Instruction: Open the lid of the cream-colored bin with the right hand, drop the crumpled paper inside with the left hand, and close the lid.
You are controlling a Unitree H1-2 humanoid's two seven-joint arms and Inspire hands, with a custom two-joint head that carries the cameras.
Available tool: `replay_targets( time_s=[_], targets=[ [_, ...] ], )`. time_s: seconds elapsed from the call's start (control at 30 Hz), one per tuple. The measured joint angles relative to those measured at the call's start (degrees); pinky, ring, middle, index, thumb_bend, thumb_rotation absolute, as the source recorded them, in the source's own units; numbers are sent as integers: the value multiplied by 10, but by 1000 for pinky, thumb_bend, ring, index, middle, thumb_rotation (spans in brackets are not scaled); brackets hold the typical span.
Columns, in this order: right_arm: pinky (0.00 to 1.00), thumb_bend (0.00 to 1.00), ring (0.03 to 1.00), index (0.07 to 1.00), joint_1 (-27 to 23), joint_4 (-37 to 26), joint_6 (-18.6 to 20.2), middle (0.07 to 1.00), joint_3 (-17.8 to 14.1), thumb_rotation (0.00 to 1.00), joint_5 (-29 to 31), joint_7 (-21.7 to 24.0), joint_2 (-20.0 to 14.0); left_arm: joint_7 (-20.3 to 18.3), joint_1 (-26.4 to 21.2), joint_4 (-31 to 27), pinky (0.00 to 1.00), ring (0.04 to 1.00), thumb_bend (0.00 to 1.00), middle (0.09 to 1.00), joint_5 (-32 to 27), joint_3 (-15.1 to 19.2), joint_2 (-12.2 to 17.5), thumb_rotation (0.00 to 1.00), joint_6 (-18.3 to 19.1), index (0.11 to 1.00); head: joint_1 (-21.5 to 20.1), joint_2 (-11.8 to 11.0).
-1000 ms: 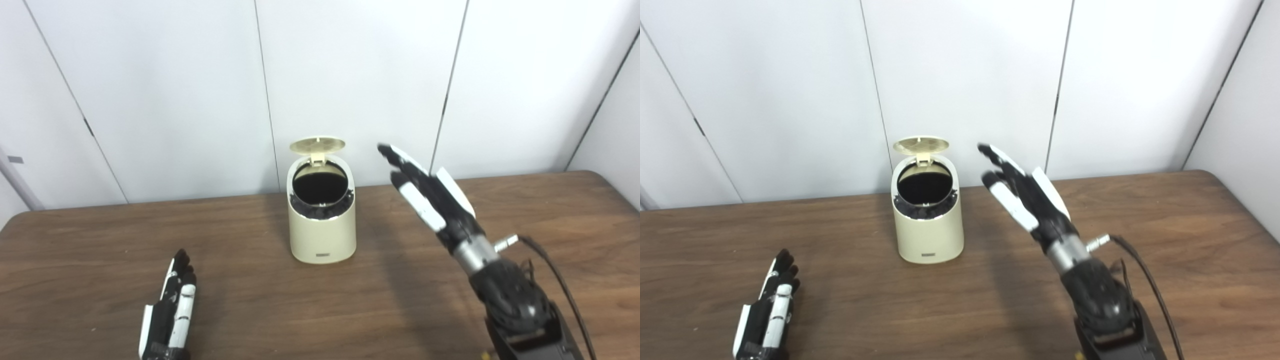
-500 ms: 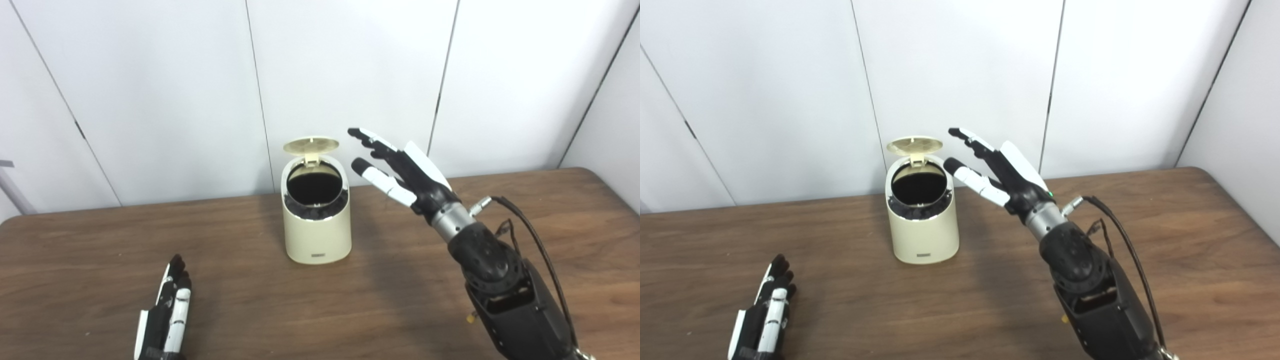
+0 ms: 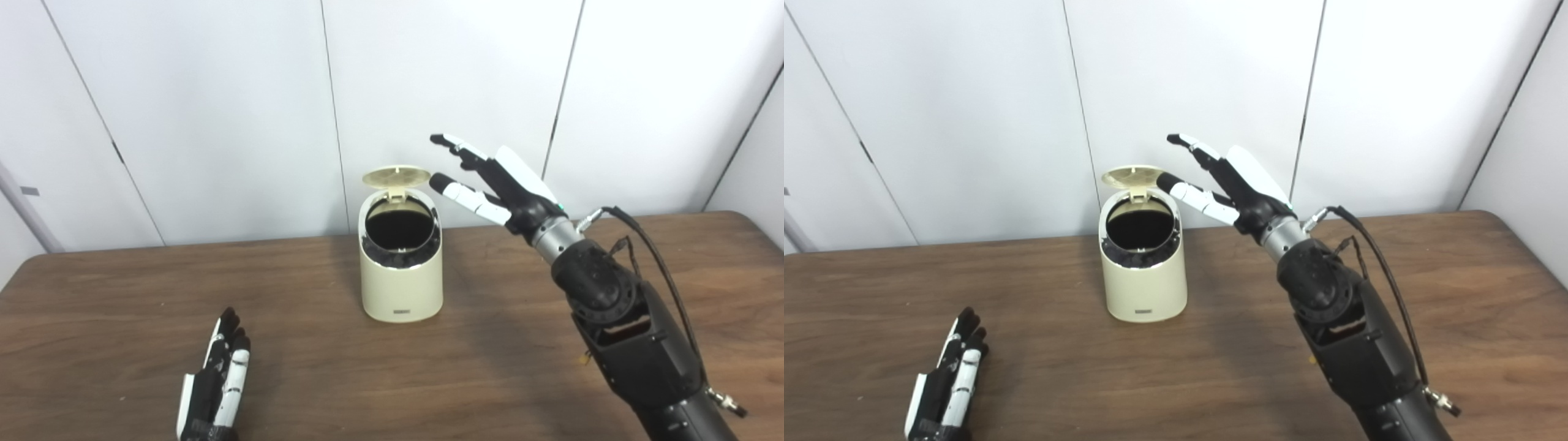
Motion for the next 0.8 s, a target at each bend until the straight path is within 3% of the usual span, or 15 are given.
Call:
replay_targets(
  time_s=[0.4,0.57,0.8],
  targets=[
    [869,500,926,911,-15,2,1,937,5,1000,-14,39,-2,0,0,0,976,982,464,993,1,-1,-2,731,-1,1000,0,4],
    [833,490,903,898,-14,6,-7,922,8,995,-16,43,-4,1,-1,2,979,977,472,987,7,-2,-2,739,-1,1000,9,-8],
    [897,520,942,909,-15,24,-26,934,28,1000,-31,56,-17,4,-7,11,977,964,443,975,0,4,-10,705,-11,992,12,-16]
  ],
)
